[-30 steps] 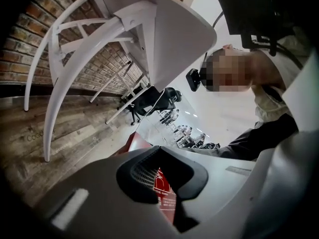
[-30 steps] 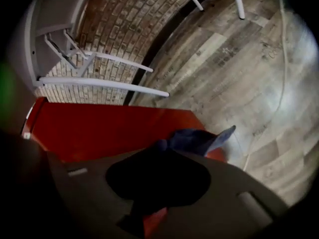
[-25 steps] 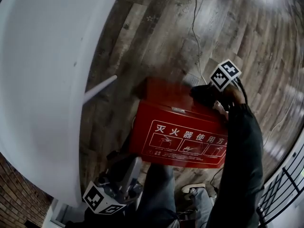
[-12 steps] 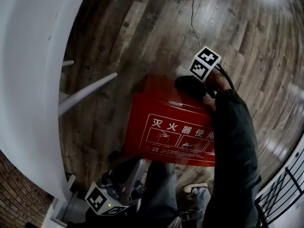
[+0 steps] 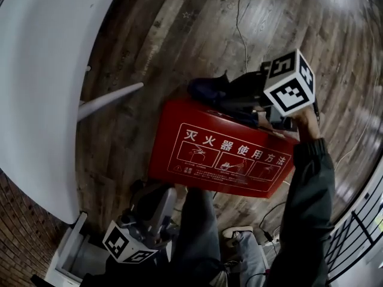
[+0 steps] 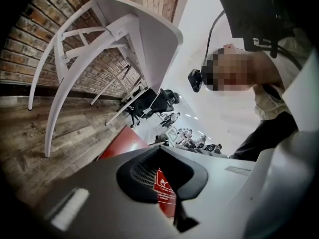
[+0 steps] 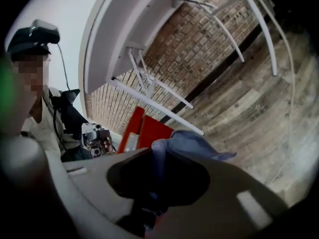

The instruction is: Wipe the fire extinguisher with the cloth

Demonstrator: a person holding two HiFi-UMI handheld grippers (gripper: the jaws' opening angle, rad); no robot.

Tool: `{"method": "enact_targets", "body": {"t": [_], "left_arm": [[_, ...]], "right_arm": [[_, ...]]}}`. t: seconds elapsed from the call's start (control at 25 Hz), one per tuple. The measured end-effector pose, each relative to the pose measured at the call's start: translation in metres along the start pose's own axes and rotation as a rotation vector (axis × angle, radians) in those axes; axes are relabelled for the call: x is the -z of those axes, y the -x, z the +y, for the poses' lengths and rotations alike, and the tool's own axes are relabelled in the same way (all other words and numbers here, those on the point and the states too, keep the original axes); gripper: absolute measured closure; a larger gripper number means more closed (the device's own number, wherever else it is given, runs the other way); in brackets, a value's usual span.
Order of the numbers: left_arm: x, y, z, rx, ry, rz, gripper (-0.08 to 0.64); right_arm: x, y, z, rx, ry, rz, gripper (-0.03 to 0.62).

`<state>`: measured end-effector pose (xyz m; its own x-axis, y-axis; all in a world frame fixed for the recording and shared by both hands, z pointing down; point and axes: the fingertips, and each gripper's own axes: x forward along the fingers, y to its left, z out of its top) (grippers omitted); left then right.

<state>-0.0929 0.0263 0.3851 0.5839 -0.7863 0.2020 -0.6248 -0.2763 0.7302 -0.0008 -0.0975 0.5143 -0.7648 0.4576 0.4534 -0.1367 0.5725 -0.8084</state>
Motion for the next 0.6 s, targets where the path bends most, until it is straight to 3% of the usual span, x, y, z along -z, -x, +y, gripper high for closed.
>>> {"method": "enact_targets", "body": {"t": [0.12, 0.28, 0.36, 0.44, 0.52, 0.6], "left_arm": [[0.0, 0.005, 0.003, -0.012, -0.01, -0.004, 0.563], [-0.008, 0.016, 0.014, -0.043, -0.038, -0.018, 0.563], [-0.01, 0.02, 0.021, -0.06, -0.046, -0.022, 0.563], [-0.01, 0.024, 0.025, -0.074, -0.049, -0.022, 0.563], [-0.011, 0.025, 0.026, -0.076, -0.053, -0.023, 0.563], [-0.013, 0.026, 0.024, -0.072, -0.061, -0.026, 0.563]], "right_arm": [[0.0, 0.039, 0.034, 0.144, 0.147, -0.117, 0.506], [-0.001, 0.082, 0.085, 0.452, 0.328, -0.309, 0.506], [0.011, 0.077, 0.109, 0.61, 0.392, -0.301, 0.505], [0.042, 0.048, 0.121, 0.735, 0.387, -0.175, 0.506], [0.054, 0.007, 0.132, 0.763, 0.402, -0.152, 0.506], [0.041, -0.035, 0.143, 0.711, 0.441, -0.221, 0.506]]}}
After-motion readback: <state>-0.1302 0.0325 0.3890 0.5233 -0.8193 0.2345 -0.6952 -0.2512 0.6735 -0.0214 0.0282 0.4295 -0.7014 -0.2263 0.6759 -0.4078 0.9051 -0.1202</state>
